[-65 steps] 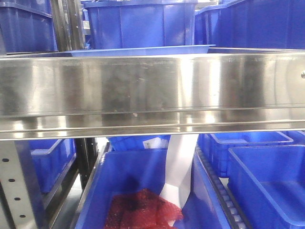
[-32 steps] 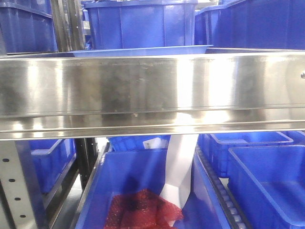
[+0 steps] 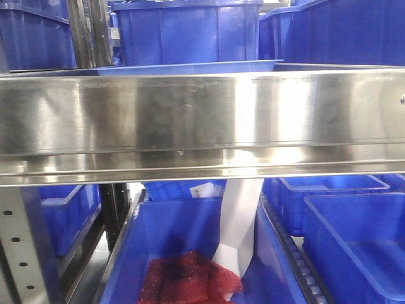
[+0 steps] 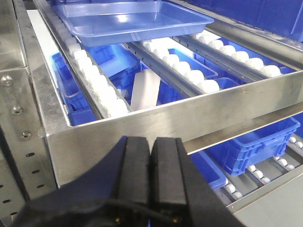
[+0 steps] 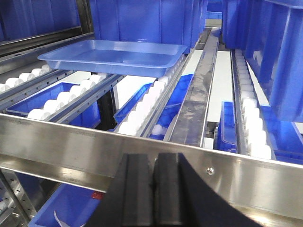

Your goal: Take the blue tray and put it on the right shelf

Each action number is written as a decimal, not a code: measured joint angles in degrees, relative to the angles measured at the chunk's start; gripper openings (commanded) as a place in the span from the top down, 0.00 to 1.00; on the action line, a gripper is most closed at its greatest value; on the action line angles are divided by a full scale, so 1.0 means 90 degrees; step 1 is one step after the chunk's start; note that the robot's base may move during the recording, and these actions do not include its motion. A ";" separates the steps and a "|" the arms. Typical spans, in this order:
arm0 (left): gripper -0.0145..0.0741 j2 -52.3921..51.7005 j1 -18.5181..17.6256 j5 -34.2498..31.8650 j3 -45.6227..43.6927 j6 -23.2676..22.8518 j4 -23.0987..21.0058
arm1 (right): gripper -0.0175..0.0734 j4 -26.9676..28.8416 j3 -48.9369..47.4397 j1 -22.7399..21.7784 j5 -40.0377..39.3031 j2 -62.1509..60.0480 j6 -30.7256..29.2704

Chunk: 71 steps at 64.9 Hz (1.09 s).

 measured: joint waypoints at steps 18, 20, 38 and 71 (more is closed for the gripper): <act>0.89 -0.0633 0.1255 -0.0086 0.0273 0.1728 -0.1435 | 0.74 0.0000 0.0014 0.0000 -0.0010 0.0000 0.0000; 0.89 -0.0796 0.1534 -0.0145 0.0424 0.1972 -0.1657 | 0.74 0.0000 0.0014 0.0000 -0.0010 0.0000 0.0000; 0.89 -0.2320 0.3141 -0.1272 0.2291 0.2395 -0.2019 | 0.74 0.0000 0.0014 0.0000 -0.0010 0.0000 0.0000; 0.89 -0.2390 0.3459 -0.2559 0.3165 0.2399 -0.2044 | 0.74 0.0000 0.0014 0.0000 -0.0025 0.0000 0.0000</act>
